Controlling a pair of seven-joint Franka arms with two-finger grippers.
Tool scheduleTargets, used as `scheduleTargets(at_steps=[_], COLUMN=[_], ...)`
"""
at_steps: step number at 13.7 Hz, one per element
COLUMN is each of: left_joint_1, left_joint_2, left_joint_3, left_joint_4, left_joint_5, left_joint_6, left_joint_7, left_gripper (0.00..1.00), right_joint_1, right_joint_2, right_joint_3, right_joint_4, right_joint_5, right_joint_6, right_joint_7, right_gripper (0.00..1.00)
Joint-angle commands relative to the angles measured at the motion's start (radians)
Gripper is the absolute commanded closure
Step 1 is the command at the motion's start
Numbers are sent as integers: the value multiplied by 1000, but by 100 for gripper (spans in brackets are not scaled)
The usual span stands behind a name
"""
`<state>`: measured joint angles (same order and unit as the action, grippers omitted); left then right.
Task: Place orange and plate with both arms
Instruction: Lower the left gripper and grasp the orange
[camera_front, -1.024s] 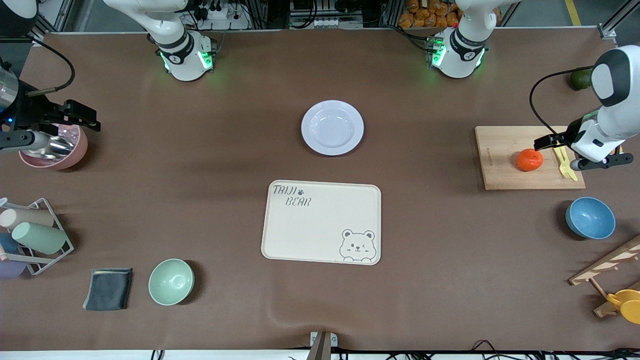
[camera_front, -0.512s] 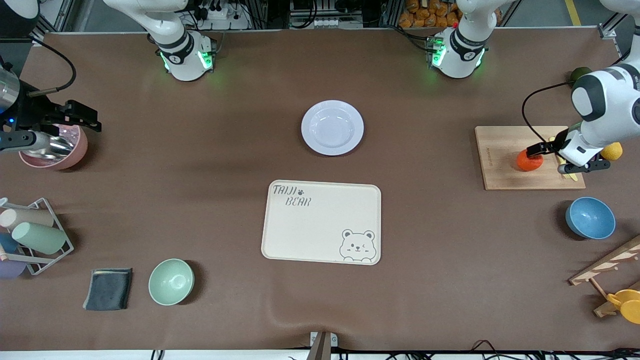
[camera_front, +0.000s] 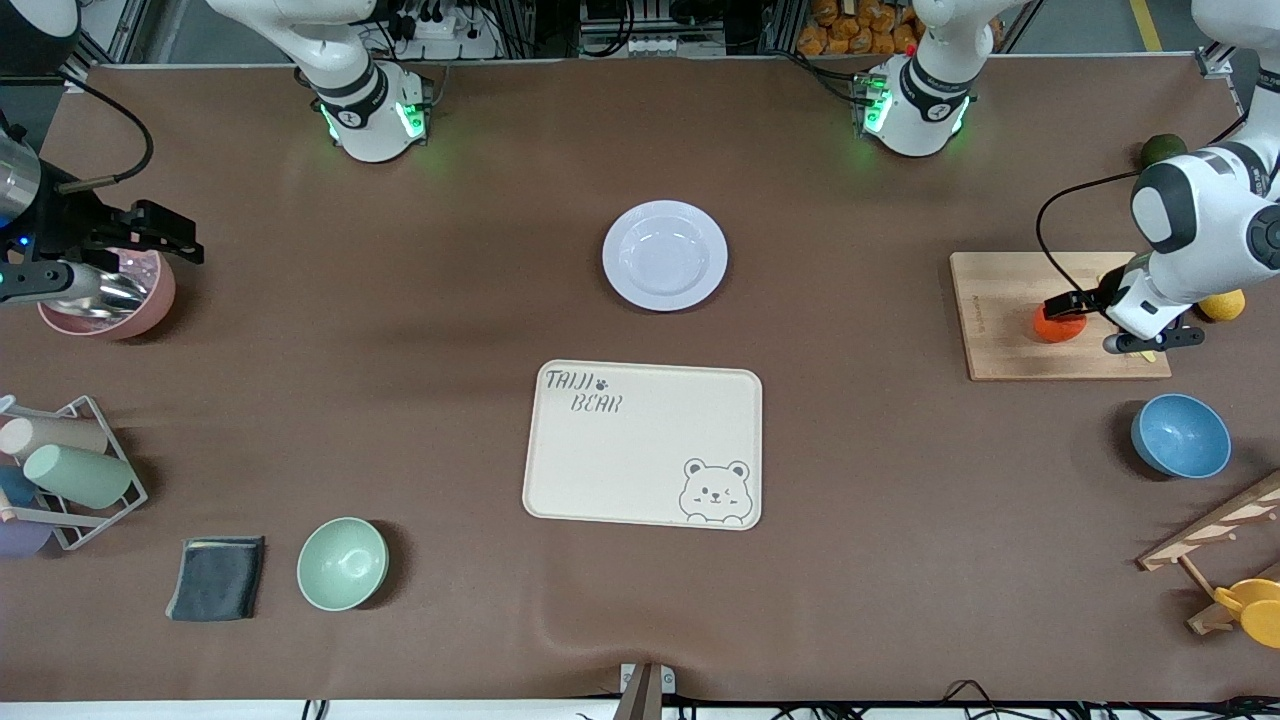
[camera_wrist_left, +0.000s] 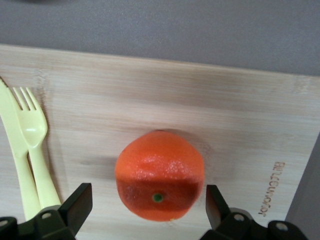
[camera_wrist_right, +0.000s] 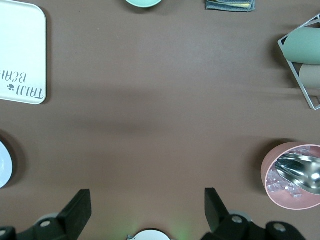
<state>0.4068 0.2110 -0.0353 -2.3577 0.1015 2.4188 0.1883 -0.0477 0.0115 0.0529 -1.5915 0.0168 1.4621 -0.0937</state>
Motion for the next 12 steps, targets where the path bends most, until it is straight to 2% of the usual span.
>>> scheduleTargets(at_steps=[1,7,9,11,12], left_joint_1=[9,9,9,7,7], left_joint_2=[42,57,65,67,67], left_joint_3=[-8,-8,-8,-9,-9], left_joint_4=[8,14,15,18,21], left_joint_5=[29,29,29,29,29], left_joint_6=[51,52,52,52,52], left_joint_7=[2,2,2,2,2], left_gripper=[0,1,32,71,86], right_joint_1=[0,-4,-8,-6,-6], right_joint_2=[2,4,4,4,4], right_joint_3=[8,7,7,7,8], right_joint_4=[7,7,7,7,7], right_joint_5=[3,3,3,3,3], right_joint_6=[3,0,-2,3,3], right_joint_7=[-5,-6,-6,-5,-5], right_gripper=[0,0,0,0,0])
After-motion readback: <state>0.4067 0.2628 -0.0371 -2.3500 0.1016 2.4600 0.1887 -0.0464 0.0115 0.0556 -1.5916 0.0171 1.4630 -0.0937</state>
